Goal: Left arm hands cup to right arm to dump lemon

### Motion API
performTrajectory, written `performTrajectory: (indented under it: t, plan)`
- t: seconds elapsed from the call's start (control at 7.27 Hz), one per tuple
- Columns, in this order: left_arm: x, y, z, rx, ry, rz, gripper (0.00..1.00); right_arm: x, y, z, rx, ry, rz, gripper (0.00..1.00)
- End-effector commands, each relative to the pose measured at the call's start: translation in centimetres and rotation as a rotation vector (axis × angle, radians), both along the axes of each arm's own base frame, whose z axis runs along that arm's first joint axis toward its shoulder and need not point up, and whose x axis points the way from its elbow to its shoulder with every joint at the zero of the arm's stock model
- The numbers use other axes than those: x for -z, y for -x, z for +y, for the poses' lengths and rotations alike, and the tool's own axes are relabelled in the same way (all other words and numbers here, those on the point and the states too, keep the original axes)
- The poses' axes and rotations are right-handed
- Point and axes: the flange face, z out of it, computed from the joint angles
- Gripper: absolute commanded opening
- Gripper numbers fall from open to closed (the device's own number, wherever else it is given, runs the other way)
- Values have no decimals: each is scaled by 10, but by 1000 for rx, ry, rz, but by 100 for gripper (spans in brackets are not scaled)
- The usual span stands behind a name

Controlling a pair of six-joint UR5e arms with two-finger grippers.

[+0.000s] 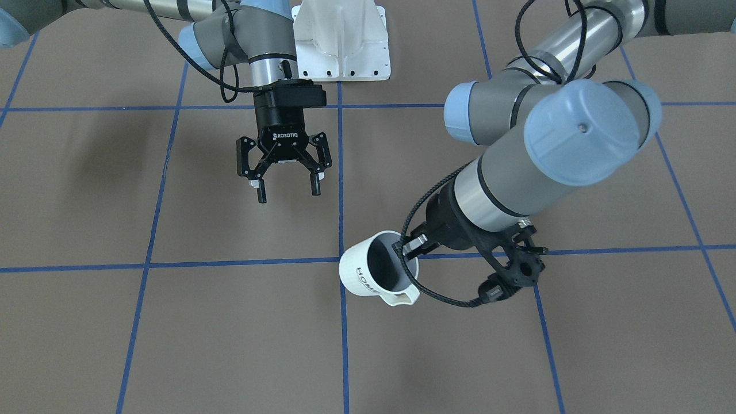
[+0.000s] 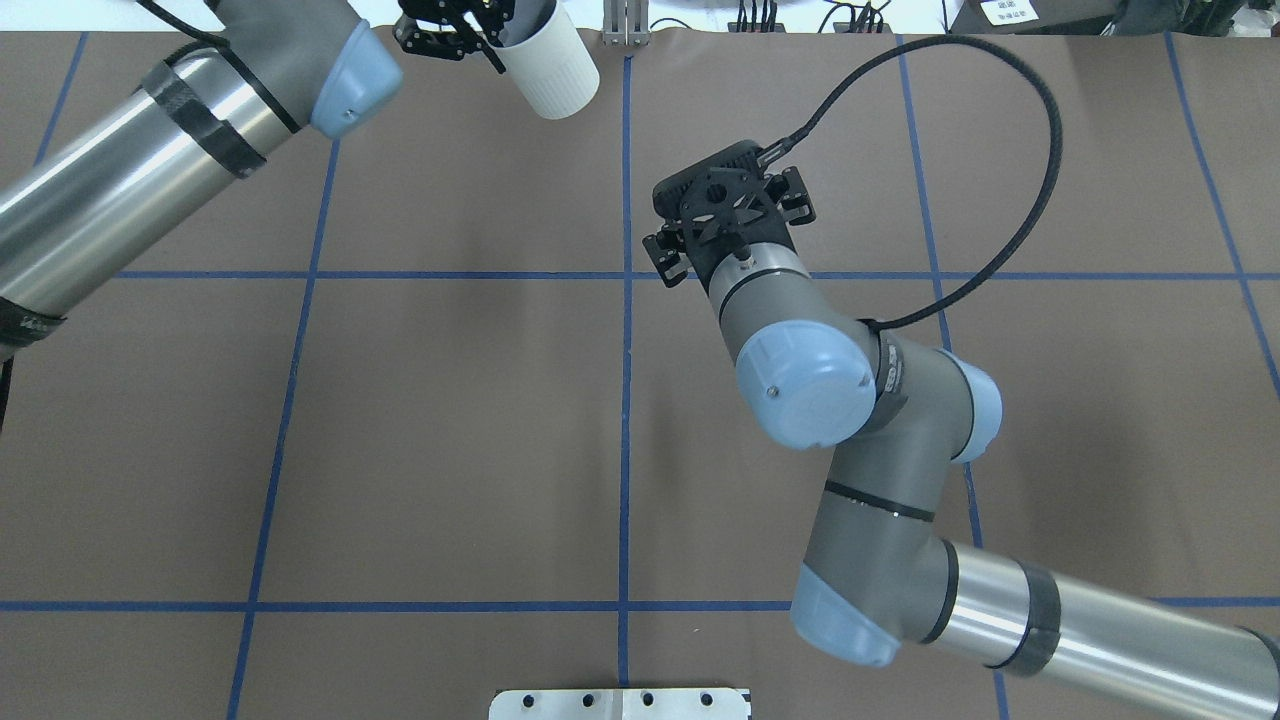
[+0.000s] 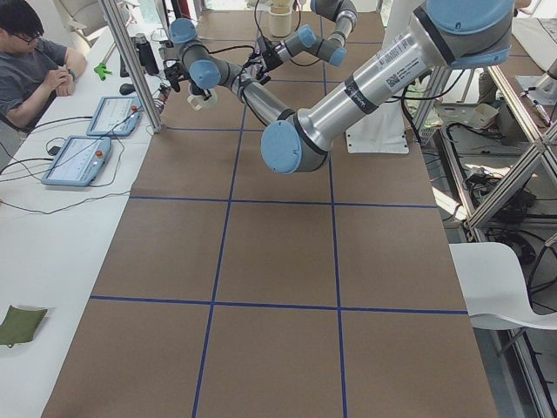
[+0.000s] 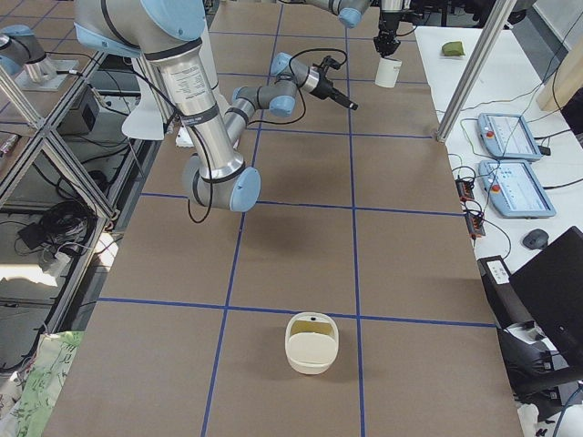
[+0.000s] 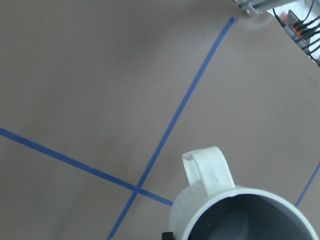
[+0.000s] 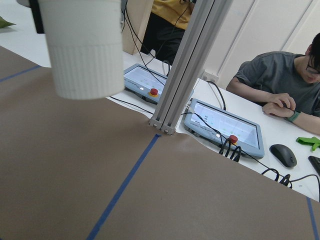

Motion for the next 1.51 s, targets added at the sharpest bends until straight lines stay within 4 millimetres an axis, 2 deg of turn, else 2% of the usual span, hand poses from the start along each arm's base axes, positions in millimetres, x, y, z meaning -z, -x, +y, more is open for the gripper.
performTrajectory:
  t: [0.0, 0.14, 0.28, 0.41, 0.55, 0.69, 0.96, 1.24, 1.38]
  plan:
    - [-36, 33, -8, 32, -86, -104, 0, -15, -82, -69, 151, 141, -77, 100]
    - [-55, 49, 10, -13, -140, -230, 0, -38, -134, -98, 238, 253, -107, 100]
    - [-89, 70, 40, -96, -208, -406, 0, -47, -176, -118, 292, 346, -139, 100]
    - [-130, 95, 75, -194, -297, -488, 0, -66, -218, -130, 325, 447, -169, 100]
    - [-174, 115, 99, -246, -318, -511, 0, -94, -252, -134, 364, 535, -184, 100]
    - [-209, 133, 126, -306, -348, -521, 0, -129, -289, -133, 396, 593, -167, 100]
    - [-259, 154, 169, -387, -359, -523, 0, -197, -362, -123, 445, 697, -129, 100]
    - [-325, 168, 216, -443, -361, -437, 0, -256, -400, -91, 485, 711, -48, 100]
    - [-344, 173, 228, -383, -343, -408, 0, -278, -412, -73, 500, 717, -26, 100]
